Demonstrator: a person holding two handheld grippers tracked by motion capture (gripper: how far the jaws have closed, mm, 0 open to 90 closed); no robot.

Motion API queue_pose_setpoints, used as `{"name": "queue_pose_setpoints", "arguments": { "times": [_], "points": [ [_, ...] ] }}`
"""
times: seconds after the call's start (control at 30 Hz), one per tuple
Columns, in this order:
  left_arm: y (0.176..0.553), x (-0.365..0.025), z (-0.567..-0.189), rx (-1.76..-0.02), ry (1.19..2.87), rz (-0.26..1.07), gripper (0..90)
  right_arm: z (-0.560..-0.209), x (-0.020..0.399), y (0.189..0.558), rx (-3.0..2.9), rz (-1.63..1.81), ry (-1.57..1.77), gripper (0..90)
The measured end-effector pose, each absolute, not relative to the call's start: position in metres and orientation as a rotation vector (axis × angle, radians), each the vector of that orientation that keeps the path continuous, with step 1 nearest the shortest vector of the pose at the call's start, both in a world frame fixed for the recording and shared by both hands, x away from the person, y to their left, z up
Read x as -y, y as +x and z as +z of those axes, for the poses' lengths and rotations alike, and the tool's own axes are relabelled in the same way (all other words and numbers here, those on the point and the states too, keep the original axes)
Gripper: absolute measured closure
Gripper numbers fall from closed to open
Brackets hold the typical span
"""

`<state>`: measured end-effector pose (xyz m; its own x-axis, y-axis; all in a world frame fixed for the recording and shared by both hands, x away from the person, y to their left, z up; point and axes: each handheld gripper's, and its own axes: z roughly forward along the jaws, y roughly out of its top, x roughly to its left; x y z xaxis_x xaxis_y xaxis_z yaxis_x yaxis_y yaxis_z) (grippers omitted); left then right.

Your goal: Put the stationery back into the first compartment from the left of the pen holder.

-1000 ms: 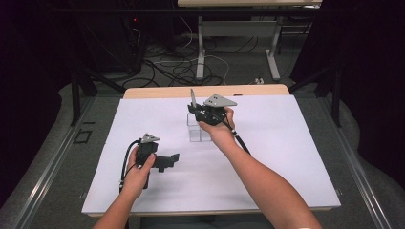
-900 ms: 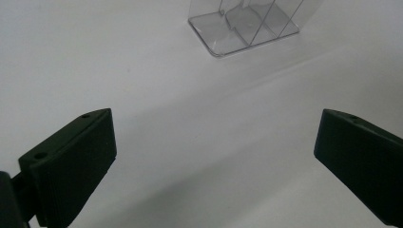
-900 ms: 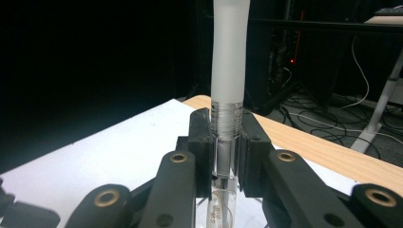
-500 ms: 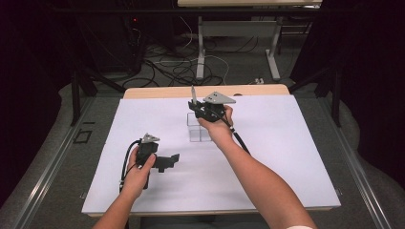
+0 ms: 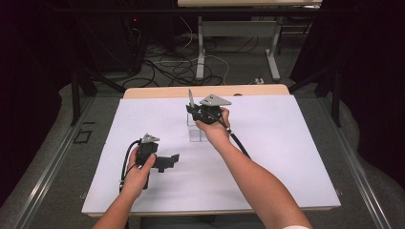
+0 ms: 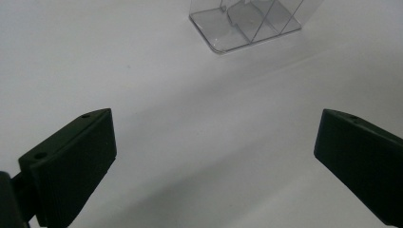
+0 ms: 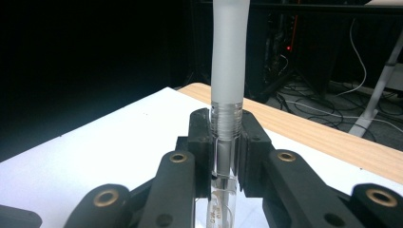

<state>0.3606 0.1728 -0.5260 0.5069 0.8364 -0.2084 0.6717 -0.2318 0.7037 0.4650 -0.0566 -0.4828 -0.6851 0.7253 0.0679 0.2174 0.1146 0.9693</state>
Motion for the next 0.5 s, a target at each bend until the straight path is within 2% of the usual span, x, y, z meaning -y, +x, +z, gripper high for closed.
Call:
{"name": "queue_pose_setpoints", "arguments": {
  "times": [0.5],
  "points": [
    [0.3608,-0.1728,-0.5263,-1.238,1.982,0.27,0.2,-0.4881,0.0523,0.4641,-2.011,1.544,0.902,76.5]
  ]
}}
